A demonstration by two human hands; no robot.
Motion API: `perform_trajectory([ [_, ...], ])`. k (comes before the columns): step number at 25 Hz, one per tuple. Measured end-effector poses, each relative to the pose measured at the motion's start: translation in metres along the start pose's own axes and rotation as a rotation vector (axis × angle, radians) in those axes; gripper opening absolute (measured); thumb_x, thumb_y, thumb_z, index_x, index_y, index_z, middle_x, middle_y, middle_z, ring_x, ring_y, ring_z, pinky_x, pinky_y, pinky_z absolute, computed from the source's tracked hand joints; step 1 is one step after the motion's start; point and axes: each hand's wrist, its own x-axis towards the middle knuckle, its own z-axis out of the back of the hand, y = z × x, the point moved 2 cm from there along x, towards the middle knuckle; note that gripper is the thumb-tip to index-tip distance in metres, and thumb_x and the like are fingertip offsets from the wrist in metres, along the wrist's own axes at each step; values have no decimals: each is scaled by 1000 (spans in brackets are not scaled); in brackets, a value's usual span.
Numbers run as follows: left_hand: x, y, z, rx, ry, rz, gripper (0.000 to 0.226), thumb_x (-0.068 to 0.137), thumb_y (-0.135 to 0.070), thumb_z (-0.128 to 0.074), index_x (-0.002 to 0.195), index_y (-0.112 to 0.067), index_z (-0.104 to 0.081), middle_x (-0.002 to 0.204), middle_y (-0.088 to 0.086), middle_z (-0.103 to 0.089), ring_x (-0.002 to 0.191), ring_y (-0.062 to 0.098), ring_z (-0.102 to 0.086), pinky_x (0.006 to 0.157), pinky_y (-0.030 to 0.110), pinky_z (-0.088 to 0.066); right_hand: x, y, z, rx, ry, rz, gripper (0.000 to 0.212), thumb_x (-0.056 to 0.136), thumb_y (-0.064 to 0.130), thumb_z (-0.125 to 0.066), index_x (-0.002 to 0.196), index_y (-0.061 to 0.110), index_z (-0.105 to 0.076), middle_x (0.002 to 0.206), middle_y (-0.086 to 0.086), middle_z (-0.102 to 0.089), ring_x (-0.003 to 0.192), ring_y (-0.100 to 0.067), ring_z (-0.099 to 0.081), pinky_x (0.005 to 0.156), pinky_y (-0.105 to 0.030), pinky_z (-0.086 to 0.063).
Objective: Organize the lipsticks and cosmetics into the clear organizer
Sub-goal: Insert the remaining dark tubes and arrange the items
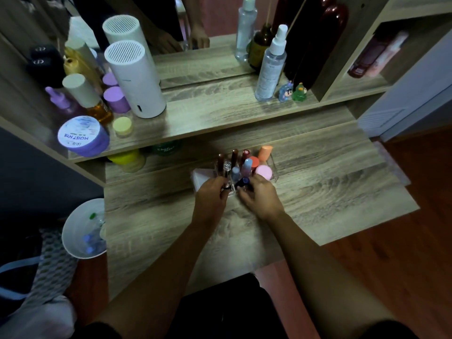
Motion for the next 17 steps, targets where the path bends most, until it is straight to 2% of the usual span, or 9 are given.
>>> perform_trajectory([
  [2,-1,-1,-1,7,-5,-2,16,83,-2,-63,99,-5,-64,98,19,-70,90,30,-65,79,41,-55,1,1,0,-86,91,30,35,88,19,-60,120,7,-59,122,-18,-61,105,-35,-60,87,-36,-48],
  [4,-1,0,-2,9,-3,-1,13,83,-4,-63,97,-6,-62,95,17,-70,87,29,-65,77,41,-56,1,2,1,-114,112,49,36,88,19,-60,122,9,-58,123,-17,-60,107,-35,-60,86,-36,-48],
  [8,-1,2,-2,18,3,-15,11,83,-5,-63,94,-5,-61,91,19,-70,84,31,-65,73,45,-56,-2,2,3,-17,9,-1,32,84,23,-66,113,10,-64,111,-16,-66,97,-33,-63,81,-37,-51],
  [11,0,3,-2,14,12,-9,12,83,-5,-63,95,-5,-61,93,19,-70,86,31,-65,76,46,-56,-3,2,3,60,-54,-20,27,86,22,-65,111,11,-65,107,-14,-68,93,-29,-65,80,-36,-52],
  [14,-1,3,-3,7,3,-14,11,83,-5,-64,94,-5,-62,93,18,-71,86,29,-66,77,43,-57,-2,3,2,110,-86,-37,25,86,20,-66,109,11,-66,106,-12,-70,91,-26,-66,81,-35,-53],
  [17,-1,0,-2,-10,-7,-11,12,83,-5,-65,95,-6,-62,95,16,-71,86,26,-67,77,37,-56,-4,1,2,177,-97,-59,31,81,26,-71,109,15,-65,100,-7,-72,86,-19,-66,77,-28,-52],
])
